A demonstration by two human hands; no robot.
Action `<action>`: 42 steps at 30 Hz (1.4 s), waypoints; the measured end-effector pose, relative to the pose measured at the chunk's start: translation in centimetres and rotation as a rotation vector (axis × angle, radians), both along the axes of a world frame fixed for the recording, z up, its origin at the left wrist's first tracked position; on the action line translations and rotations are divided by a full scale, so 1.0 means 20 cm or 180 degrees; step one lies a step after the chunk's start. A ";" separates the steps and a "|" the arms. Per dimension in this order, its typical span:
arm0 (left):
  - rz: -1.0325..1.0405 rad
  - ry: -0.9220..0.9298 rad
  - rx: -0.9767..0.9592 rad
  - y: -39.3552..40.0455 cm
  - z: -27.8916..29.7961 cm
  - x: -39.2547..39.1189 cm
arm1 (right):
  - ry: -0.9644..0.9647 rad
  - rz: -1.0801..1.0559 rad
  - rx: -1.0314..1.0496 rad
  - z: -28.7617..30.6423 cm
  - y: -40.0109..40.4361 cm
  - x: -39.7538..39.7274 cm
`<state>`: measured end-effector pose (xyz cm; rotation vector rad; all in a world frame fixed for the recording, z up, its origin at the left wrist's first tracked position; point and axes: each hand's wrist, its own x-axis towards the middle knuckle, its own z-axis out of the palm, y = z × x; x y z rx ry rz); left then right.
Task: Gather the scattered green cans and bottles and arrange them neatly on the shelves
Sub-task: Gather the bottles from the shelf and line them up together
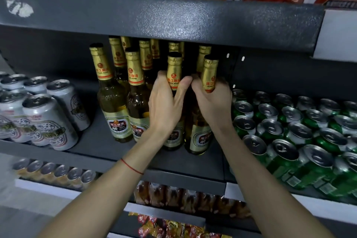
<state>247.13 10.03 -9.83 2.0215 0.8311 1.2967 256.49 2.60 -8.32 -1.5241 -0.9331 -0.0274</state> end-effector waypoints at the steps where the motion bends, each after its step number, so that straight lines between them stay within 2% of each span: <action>1: -0.0001 0.0045 -0.0002 0.00 0.00 0.00 | -0.0031 0.0011 0.0047 0.00 0.01 0.00; 6: -0.0030 0.0078 0.0182 -0.01 -0.01 -0.04 | 0.0004 -0.0190 -0.0145 -0.02 0.03 -0.01; 11: -0.0388 -0.0010 0.0135 -0.01 -0.01 -0.08 | 0.0109 -0.0596 -0.0002 -0.03 0.01 -0.06; 15: -0.0604 -0.0117 0.0204 -0.04 -0.03 -0.20 | -0.0002 -0.0589 -0.0079 -0.07 -0.03 -0.07; 20: -0.0199 -0.0883 0.0981 0.07 -0.11 -0.48 | 0.0104 -0.0424 -0.0091 -0.17 -0.09 -0.08; 22: 0.0083 -0.1049 0.1085 0.19 -0.15 -0.57 | 0.0275 -0.0338 -0.0149 -0.19 -0.10 -0.09; 24: 0.0262 -0.1016 0.0829 0.30 -0.15 -0.62 | 0.0497 -0.0235 -0.0248 -0.19 -0.09 -0.10; 26: 0.0227 -0.0910 0.0222 0.40 -0.13 -0.65 | 0.0593 -0.0195 -0.0312 -0.18 -0.08 -0.10; 29: -0.0092 -0.0813 -0.0833 0.54 -0.09 -0.66 | 0.0624 -0.0214 -0.0261 -0.18 -0.07 -0.10; 31: -0.0415 -0.0708 -0.1235 0.60 -0.08 -0.66 | 0.0685 -0.0192 -0.0185 -0.19 -0.07 -0.11; 35: -0.0969 -0.0551 -0.1738 0.60 -0.09 -0.66 | 0.0889 -0.0122 -0.0113 -0.21 -0.07 -0.10; 42: -0.1087 -0.0732 -0.1884 0.59 -0.10 -0.65 | 0.1122 -0.0032 0.0101 -0.20 -0.06 -0.15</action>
